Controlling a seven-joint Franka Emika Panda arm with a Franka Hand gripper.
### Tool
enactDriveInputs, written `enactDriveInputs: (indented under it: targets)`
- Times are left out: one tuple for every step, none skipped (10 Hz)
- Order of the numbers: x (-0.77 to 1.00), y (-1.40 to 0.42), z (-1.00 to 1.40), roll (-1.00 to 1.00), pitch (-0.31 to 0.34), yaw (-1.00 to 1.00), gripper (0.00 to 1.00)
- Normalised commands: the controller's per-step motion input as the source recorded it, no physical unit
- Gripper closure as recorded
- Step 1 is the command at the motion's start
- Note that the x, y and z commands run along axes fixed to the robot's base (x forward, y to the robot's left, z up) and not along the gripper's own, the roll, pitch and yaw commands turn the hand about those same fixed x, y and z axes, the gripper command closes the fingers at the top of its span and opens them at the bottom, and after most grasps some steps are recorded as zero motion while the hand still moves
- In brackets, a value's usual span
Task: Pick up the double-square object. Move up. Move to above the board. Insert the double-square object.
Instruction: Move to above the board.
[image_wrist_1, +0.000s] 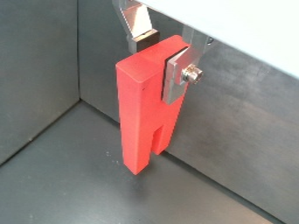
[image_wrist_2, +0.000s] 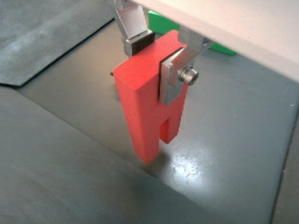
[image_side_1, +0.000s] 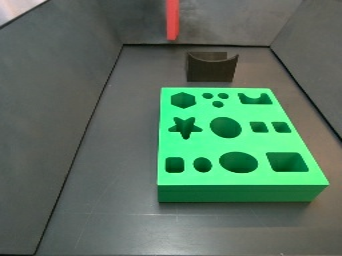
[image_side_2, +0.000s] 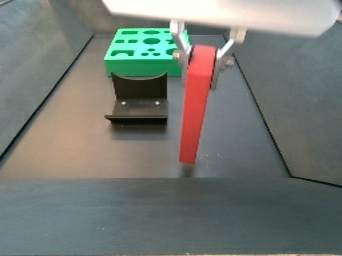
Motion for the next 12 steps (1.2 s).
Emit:
enactDriveInputs:
  targets:
    - [-0.35, 0.04, 1.0, 0.21, 0.141, -0.09, 1.0]
    - [-0.33, 0.01, 1.0, 0.18, 0.084, -0.05, 1.0]
    - [-0.3, 0.01, 1.0, 0.16, 0.055, -0.01, 1.0]
    - [-0.25, 0.0, 1.0, 0.11, 0.038, 0.01, 1.0]
    - [-0.23, 0.0, 0.99, 0.09, 0.042, 0.01, 1.0]
    - [-0.14, 0.0, 0.75, 0.07, 0.035, 0.02, 1.0]
    - [-0.11, 0.0, 0.62, 0.07, 0.04, 0.02, 1.0]
    - [-0.04, 0.0, 0.32, 0.06, 0.067, 0.02, 1.0]
    - [-0.01, 0.0, 0.21, 0.05, 0.076, 0.02, 1.0]
    - [0.04, -1.0, 0.09, -0.26, 0.406, 0.76, 1.0]
    - [0.04, -1.0, 0.09, -0.26, 0.4, 0.75, 1.0]
    - [0.04, -1.0, 0.1, -0.16, 0.233, 0.44, 1.0]
